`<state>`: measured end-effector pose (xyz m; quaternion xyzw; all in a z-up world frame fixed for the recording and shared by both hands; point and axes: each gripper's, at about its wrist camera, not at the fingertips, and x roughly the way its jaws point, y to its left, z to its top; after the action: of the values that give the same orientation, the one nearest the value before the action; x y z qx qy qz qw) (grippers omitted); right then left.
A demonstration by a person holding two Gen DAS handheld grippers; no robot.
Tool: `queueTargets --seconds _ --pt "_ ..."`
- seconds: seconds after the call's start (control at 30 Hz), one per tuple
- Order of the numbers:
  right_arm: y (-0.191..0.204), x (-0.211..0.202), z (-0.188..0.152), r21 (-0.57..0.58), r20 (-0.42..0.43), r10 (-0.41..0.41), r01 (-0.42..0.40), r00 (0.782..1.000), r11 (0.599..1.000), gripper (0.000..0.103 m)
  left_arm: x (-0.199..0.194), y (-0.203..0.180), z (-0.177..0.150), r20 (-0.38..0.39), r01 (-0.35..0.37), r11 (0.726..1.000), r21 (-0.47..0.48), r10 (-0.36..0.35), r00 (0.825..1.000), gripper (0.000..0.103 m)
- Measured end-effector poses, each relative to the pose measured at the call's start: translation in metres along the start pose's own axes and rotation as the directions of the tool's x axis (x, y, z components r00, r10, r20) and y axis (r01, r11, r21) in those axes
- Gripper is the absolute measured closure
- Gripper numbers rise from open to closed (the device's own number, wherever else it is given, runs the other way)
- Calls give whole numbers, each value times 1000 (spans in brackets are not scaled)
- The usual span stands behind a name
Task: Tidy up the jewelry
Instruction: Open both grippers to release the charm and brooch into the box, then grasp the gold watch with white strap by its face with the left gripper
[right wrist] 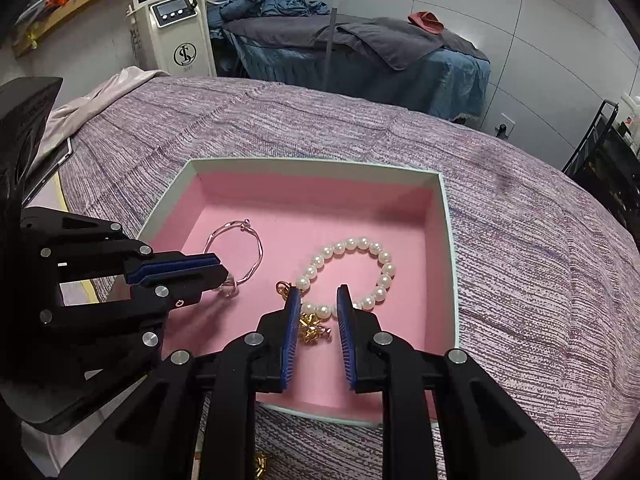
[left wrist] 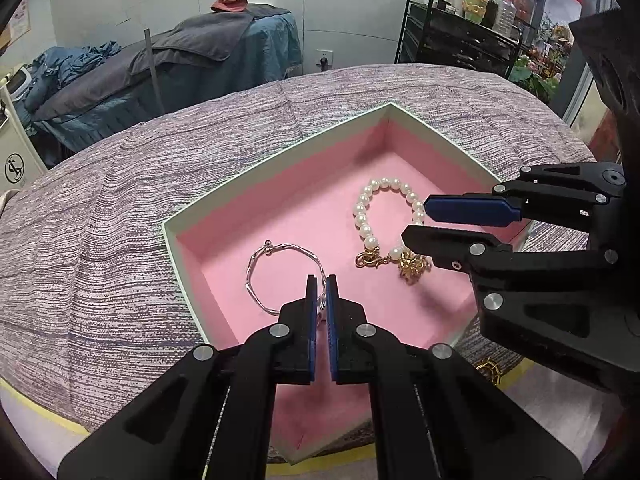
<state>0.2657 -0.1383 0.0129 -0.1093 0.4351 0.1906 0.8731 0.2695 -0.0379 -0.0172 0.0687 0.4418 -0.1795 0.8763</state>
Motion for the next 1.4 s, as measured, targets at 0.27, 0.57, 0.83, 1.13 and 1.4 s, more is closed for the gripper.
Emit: queueTargets --seconds 0.27,0.57,0.83,1.13,1.4 --pt "-14 -41 -10 96 97 -46 37 994 995 50 -53 14 -14 161 -40 995 -92 54 985 22" --pt "-20 -69 -54 195 122 -63 38 991 980 42 -93 6 -66 241 -37 992 -122 65 968 22" --pt "-13 -74 -88 228 98 -64 40 993 973 38 -105 -30 -110 267 -2 999 -41 12 964 15" --pt "-11 -75 -114 242 71 -52 34 996 970 38 -89 -64 -129 227 -12 996 91 -9 974 16" --pt "-8 -77 -126 237 60 -48 32 997 971 38 -73 -75 -124 190 7 982 186 -43 981 41"
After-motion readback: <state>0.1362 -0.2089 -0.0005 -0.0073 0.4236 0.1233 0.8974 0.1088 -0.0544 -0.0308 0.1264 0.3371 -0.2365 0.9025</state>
